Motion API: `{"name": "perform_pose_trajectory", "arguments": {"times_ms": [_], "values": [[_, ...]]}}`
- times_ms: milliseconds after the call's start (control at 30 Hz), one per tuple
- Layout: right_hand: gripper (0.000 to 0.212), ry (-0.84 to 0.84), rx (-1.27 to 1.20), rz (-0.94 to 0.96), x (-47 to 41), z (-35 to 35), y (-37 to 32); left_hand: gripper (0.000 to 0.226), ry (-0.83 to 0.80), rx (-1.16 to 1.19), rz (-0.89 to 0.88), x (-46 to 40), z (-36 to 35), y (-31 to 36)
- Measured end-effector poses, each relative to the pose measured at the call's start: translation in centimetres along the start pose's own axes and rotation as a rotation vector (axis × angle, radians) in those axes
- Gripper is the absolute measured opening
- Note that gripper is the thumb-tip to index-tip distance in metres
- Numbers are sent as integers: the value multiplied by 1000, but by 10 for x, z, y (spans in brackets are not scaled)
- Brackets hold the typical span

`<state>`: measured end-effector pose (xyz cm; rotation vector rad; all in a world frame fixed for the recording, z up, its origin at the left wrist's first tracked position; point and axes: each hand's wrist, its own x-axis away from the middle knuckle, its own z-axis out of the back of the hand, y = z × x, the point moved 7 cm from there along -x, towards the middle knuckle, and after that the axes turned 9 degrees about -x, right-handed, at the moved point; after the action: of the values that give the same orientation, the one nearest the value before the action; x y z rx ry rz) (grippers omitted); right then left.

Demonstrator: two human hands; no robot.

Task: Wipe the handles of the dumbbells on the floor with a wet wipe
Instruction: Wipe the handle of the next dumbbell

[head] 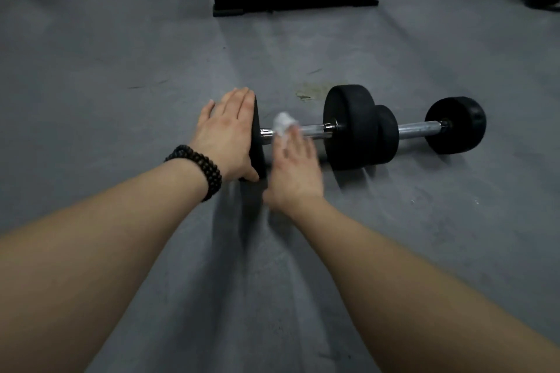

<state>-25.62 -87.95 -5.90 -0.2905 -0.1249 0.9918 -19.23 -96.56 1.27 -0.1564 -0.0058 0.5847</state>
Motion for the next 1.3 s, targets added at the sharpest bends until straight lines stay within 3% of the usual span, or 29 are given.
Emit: {"name": "perform_pose_trajectory", "arguments": {"times_ms": [100, 233, 367, 533, 700, 867, 967, 1133, 1300], "values": [[96, -15, 91, 74, -4, 4, 6, 146, -42, 15, -1, -10, 0, -5], [94, 111, -8, -201, -4, 14, 43, 147, -49, 27, -16, -14, -2, -9], [95, -10, 49, 25, -9, 8, 18, 146, -41, 32, -25, -13, -2, -9], [92, 72, 1, -214, -8, 18, 37, 145, -24, 36, -26, -9, -1, -7], [94, -72, 43, 91, -11, 13, 7, 144, -31, 28, -29, -11, -1, -10], [88, -75, 12, -71, -7, 27, 38, 147, -35, 20, -42, -1, 0, -6], [92, -76, 11, -40, -6, 34, 39, 137, 13, 26, -38, 22, 12, -18], [91, -35, -70, -59, 25, 51, 24, 98, 91, -50, 12, 118, 41, -60], [84, -8, -71, 37, 49, 69, -33, 95, -1, -171, 32, 199, 45, -104]]}}
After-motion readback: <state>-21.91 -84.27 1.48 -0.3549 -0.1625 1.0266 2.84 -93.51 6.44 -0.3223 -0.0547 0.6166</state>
